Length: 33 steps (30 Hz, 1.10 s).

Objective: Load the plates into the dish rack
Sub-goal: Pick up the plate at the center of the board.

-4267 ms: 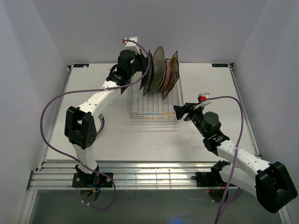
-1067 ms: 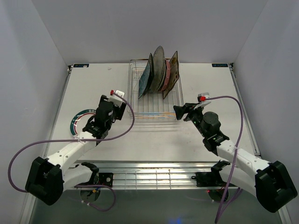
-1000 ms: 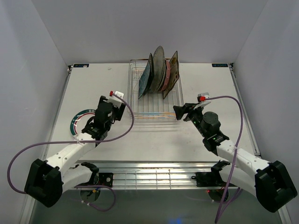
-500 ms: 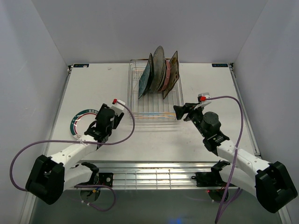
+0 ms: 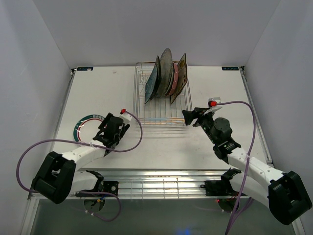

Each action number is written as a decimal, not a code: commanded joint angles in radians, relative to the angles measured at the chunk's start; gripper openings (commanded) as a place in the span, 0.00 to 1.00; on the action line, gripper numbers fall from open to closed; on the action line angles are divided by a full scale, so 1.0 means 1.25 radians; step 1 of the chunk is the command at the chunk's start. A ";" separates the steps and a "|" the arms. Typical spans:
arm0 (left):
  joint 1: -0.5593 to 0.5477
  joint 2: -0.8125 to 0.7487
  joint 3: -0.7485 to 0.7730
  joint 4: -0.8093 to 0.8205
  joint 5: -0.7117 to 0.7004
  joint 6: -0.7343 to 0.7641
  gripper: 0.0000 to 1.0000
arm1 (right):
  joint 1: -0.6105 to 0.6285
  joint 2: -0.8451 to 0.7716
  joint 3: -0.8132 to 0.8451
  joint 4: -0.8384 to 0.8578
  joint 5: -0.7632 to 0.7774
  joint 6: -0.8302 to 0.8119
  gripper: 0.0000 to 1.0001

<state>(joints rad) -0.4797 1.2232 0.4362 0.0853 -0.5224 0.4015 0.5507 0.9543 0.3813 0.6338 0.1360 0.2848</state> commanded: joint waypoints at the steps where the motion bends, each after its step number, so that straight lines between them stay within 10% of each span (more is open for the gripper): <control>1: 0.003 0.004 -0.015 0.061 -0.069 0.028 0.84 | -0.002 -0.017 0.008 0.029 0.015 -0.003 0.76; 33: 0.007 0.123 -0.047 0.193 -0.171 0.111 0.81 | -0.002 -0.012 0.010 0.028 0.024 -0.006 0.77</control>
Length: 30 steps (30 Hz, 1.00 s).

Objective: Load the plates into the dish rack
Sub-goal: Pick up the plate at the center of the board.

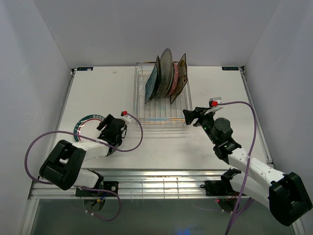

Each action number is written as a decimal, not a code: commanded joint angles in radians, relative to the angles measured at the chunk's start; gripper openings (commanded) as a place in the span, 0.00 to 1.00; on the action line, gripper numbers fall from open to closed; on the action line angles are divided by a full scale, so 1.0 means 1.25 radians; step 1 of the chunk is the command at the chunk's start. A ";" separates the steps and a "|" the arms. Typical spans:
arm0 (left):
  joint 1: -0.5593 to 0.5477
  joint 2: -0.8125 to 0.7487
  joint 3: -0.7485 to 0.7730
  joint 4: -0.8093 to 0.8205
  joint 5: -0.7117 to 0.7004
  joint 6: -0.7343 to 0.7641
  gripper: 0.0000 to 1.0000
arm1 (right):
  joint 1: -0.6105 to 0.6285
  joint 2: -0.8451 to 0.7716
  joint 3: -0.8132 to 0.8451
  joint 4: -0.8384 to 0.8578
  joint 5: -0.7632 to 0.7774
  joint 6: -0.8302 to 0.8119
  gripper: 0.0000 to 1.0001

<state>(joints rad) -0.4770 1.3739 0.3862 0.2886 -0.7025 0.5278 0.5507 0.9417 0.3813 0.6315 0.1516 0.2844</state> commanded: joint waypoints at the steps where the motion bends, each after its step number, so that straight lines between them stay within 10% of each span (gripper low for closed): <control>1: 0.006 0.008 -0.007 0.033 -0.029 0.010 0.79 | -0.002 -0.001 0.010 0.031 0.012 -0.005 0.77; 20: 0.006 0.081 -0.008 0.046 -0.042 0.022 0.60 | -0.002 -0.021 0.001 0.030 0.019 -0.007 0.77; 30: 0.005 0.041 -0.013 0.046 -0.033 0.022 0.18 | -0.002 -0.029 -0.003 0.029 0.019 -0.007 0.77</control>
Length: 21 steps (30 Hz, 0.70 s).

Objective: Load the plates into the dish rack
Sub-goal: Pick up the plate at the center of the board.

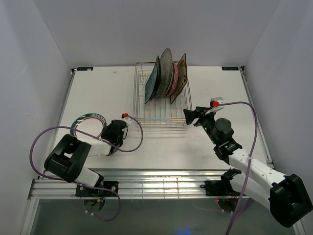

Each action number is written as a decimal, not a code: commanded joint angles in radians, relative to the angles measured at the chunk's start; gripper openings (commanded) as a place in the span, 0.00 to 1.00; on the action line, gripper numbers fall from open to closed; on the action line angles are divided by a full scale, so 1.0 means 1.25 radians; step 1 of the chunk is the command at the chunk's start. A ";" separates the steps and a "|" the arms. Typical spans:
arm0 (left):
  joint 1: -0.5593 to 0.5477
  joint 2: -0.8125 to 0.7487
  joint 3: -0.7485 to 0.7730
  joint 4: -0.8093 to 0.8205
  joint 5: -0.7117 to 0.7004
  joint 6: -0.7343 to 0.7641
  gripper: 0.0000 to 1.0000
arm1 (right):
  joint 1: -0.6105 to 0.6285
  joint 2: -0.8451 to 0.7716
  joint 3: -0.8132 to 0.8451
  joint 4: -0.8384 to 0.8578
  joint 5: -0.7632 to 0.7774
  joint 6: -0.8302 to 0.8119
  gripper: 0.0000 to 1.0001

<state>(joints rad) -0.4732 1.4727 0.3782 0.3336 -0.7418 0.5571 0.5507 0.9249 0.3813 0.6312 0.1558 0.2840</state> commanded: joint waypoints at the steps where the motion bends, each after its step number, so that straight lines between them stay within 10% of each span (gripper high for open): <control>1: 0.003 -0.042 -0.008 0.009 0.002 -0.001 0.15 | -0.002 -0.016 -0.003 0.029 0.016 -0.006 0.77; 7: 0.003 -0.074 -0.008 0.009 0.003 -0.005 0.00 | -0.002 -0.018 -0.004 0.028 0.014 -0.006 0.77; 21: 0.003 -0.195 0.024 0.008 0.001 0.018 0.00 | -0.002 -0.021 -0.004 0.025 0.015 -0.005 0.77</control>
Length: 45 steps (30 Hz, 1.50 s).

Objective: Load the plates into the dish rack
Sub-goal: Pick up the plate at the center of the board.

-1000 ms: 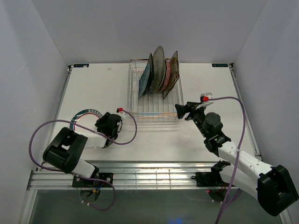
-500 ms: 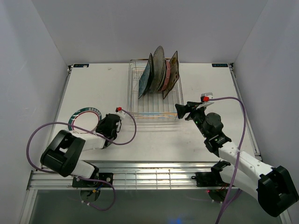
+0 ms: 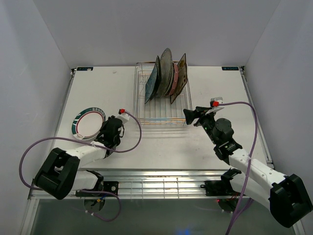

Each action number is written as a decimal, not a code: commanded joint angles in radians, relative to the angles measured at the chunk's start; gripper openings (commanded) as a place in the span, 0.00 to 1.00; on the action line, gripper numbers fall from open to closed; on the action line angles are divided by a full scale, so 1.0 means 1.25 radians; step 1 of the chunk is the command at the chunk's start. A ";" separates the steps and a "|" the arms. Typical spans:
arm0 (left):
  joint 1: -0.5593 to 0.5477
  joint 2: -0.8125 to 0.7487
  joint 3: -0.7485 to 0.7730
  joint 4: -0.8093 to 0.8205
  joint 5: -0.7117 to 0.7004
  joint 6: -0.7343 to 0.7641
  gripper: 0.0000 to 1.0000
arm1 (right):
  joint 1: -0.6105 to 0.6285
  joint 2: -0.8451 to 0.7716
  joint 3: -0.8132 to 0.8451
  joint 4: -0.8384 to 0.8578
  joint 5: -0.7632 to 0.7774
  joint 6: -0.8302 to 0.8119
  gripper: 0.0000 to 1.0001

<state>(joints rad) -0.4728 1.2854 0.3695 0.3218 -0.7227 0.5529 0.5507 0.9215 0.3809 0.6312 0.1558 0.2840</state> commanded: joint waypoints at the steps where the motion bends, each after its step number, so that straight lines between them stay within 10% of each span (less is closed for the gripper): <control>1: 0.003 -0.057 0.037 0.017 -0.006 0.023 0.00 | -0.002 -0.018 -0.004 0.026 0.015 -0.005 0.77; 45: 0.003 0.139 0.822 -0.426 0.416 -0.242 0.00 | -0.001 -0.016 0.000 0.022 0.005 -0.008 0.78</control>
<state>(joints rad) -0.4725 1.4624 1.3052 -0.2218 -0.2729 0.2886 0.5507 0.8989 0.3756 0.6296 0.1577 0.2813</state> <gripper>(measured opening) 0.145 0.786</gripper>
